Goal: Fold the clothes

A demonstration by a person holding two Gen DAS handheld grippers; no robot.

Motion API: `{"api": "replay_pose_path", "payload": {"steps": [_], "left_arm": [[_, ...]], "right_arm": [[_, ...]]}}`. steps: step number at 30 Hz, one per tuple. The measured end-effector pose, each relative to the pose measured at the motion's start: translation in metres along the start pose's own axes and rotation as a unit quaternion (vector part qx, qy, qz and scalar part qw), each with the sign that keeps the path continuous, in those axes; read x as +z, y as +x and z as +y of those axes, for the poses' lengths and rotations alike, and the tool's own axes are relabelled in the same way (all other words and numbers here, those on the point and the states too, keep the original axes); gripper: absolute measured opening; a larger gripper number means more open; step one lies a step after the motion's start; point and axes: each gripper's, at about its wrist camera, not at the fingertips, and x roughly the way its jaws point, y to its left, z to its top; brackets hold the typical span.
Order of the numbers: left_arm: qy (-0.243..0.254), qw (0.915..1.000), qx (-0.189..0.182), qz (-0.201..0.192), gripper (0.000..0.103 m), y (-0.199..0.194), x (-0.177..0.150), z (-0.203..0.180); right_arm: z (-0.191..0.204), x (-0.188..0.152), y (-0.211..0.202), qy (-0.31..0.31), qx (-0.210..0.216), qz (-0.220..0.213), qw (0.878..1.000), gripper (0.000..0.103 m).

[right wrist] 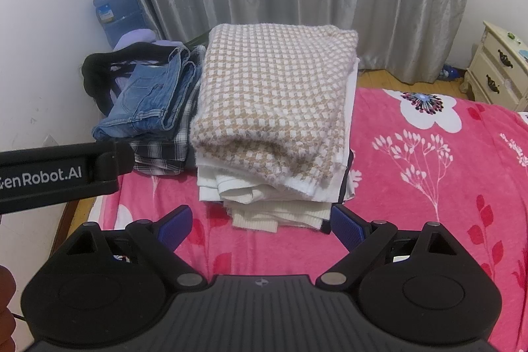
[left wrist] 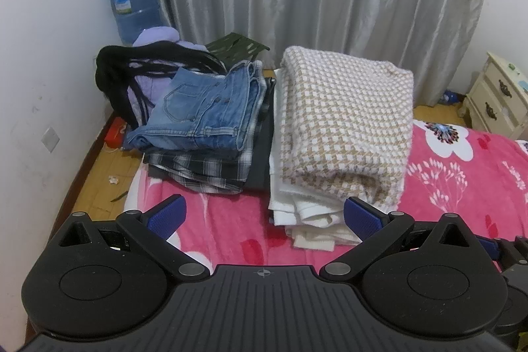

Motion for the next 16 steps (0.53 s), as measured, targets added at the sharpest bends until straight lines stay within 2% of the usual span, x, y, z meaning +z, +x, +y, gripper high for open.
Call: {"api": "replay_pose_path", "payload": {"steps": [16], "left_arm": [[0.001, 1.0000, 0.001, 0.003, 0.103, 0.0017, -0.0020, -0.0002]], "right_arm": [[-0.0020, -0.0036, 0.0018, 0.004, 0.000, 0.002, 1.000, 0.094]]}}
